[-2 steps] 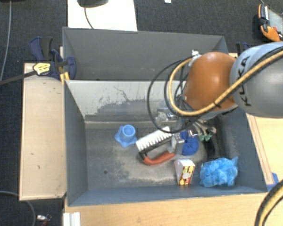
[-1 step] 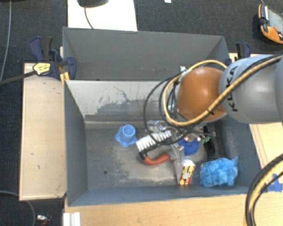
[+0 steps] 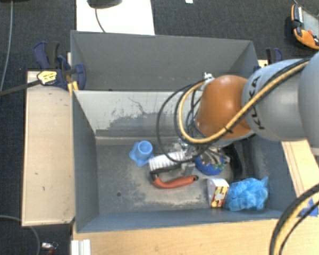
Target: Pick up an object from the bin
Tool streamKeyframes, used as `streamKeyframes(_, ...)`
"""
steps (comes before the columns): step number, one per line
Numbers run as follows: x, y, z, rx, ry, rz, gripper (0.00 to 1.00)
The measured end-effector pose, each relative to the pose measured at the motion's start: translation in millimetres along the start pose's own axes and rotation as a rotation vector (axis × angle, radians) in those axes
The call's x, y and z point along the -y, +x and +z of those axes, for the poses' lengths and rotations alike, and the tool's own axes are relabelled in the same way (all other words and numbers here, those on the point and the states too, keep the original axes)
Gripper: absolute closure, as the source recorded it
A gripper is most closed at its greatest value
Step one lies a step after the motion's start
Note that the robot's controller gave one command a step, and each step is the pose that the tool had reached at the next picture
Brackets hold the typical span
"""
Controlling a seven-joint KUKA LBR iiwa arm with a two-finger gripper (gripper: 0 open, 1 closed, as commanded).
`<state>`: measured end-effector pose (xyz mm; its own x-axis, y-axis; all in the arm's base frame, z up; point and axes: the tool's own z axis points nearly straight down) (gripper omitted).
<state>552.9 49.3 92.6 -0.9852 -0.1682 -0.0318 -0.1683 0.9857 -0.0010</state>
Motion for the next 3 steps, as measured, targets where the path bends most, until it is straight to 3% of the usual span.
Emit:
streamKeyframes(1, 0, 0.2, 0, 0.000, 0.000, 0.000, 1.00)
streamKeyframes(2, -1, 16.4, -16, -0.003, -0.001, 0.012, 1.00)
streamKeyframes(3, 7, 11.6, -129, -0.003, -0.001, -0.040, 1.00)
